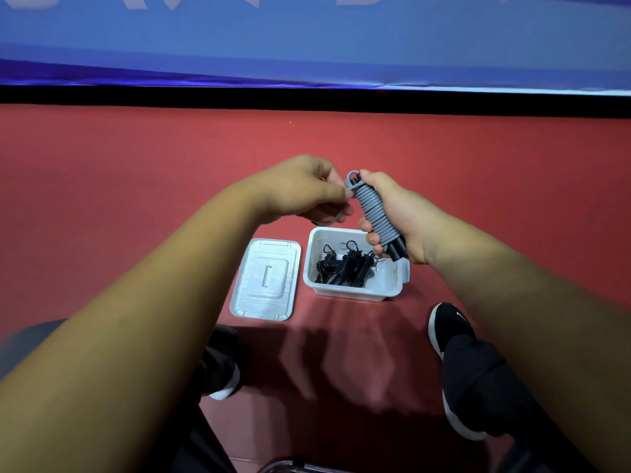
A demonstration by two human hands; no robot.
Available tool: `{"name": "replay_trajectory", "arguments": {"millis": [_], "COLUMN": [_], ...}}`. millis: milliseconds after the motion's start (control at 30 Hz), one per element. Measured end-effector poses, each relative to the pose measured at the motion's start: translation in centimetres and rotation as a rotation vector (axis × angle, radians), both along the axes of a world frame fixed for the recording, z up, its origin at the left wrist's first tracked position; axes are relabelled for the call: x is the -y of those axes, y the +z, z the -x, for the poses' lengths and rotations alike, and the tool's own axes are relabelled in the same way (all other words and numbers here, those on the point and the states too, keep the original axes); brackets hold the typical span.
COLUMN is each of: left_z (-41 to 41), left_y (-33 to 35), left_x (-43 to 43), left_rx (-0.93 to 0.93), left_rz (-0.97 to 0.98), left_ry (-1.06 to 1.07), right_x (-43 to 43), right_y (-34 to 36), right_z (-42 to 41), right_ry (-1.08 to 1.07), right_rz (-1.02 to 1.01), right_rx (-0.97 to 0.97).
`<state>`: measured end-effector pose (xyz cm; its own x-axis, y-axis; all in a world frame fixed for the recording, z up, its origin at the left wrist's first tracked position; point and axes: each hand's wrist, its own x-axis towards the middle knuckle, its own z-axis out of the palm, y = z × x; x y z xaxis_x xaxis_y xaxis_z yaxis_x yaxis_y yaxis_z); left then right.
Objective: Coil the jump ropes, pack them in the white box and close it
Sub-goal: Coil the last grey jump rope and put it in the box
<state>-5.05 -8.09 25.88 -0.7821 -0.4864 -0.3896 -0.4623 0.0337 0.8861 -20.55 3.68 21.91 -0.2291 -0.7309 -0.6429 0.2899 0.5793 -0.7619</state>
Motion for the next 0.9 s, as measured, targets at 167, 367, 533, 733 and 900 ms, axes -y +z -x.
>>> {"name": "replay_trajectory", "arguments": {"millis": [167,367,533,733,900], "left_z": [-0.8,-1.0,-1.1,-1.0,-0.9], "left_y": [-1.3,-1.0,-1.1,-1.3,-1.5], "left_x": [1.3,1.4,1.5,1.8,1.9], "left_rx": [0.037,0.099,0.174,0.216,0.207], "left_rz": [-0.242,-0.234,-0.011,0.315,0.412], "left_ry": [-0.014,-0.018,-0.124,-0.183,-0.24], "right_x": [-0.1,-0.4,-0.4,-0.6,-1.0], "right_y": [0.1,0.5,0.6,1.1,1.7], "right_z": [0.2,-0.4,-0.6,0.0,0.7], "right_ry": [-0.025,0.017,0.003,0.081,0.216], "right_rz": [-0.003,0.031,0.042,-0.001,-0.049], "right_rx": [-0.068,-0.193,-0.208,-0.158,0.089]}}
